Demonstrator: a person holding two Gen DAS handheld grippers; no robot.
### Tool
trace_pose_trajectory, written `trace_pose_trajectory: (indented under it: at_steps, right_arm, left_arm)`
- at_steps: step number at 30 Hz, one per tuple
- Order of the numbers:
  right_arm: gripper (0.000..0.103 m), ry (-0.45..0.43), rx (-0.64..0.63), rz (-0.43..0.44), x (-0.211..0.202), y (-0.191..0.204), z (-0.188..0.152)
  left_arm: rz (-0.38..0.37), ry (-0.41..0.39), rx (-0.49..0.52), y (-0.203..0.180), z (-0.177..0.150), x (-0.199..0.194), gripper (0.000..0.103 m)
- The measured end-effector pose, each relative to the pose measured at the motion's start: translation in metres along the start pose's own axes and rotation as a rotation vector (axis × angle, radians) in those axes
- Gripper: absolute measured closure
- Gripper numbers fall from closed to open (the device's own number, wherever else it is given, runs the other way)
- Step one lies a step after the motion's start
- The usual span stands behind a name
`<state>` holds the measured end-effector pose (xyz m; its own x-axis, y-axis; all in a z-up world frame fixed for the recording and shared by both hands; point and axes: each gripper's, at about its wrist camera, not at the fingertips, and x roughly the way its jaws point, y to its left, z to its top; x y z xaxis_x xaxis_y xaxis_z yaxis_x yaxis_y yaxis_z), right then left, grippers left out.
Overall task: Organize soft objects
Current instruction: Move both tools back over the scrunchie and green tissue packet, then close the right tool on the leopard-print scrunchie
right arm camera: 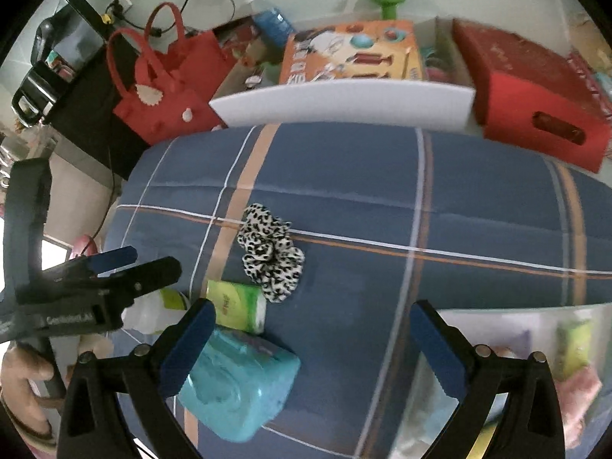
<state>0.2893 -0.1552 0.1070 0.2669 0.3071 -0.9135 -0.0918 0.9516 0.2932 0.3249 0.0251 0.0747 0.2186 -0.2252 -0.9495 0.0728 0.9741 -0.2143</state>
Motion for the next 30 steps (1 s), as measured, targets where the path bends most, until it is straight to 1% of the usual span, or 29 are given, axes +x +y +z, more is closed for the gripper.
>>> trace_pose_trajectory:
  at_steps: [2,4,8,10,15,20,21,22,24,26,28,30]
  right_arm:
    - [0.003,0.017,-0.004,0.007,0.013,0.003,0.003]
    - [0.01,0.028,-0.01,0.013,0.023,0.005,0.004]
    - [0.013,0.045,-0.008,0.021,0.039,0.005,0.008]
    - [0.018,0.054,-0.008,0.024,0.046,0.003,0.01]
    - [0.022,0.077,-0.013,0.022,0.061,0.006,0.013]
    - [0.032,0.096,-0.033,0.016,0.073,0.013,0.015]
    - [0.037,0.1,-0.035,0.013,0.075,0.014,0.016]
    - [0.044,0.105,-0.036,0.011,0.078,0.014,0.016]
    - [0.053,0.112,-0.037,0.008,0.081,0.015,0.016]
    - [0.058,0.116,-0.03,0.015,0.084,0.014,0.016]
    - [0.068,0.125,-0.03,0.033,0.085,0.014,0.015]
    - [0.073,0.118,-0.029,0.049,0.084,0.014,0.014]
  left_arm:
    - [0.001,0.008,-0.015,0.003,0.002,0.004,0.0]
    - [0.013,0.011,-0.03,0.005,0.004,0.008,0.0]
    - [0.037,0.025,-0.028,0.007,0.008,0.014,0.0]
    - [0.053,0.027,-0.025,0.009,0.009,0.017,0.0]
    - [0.063,0.057,-0.032,0.012,0.013,0.03,0.0]
    - [0.062,0.085,-0.027,0.012,0.015,0.04,0.0]
    - [0.06,0.089,-0.029,0.013,0.016,0.041,0.0]
    - [0.057,0.091,-0.033,0.014,0.017,0.043,0.0]
    - [0.05,0.093,-0.044,0.018,0.019,0.045,0.0]
    - [0.05,0.092,-0.048,0.019,0.02,0.045,0.0]
    - [0.047,0.09,-0.046,0.02,0.021,0.044,0.0]
    - [0.041,0.088,-0.045,0.021,0.022,0.043,0.0]
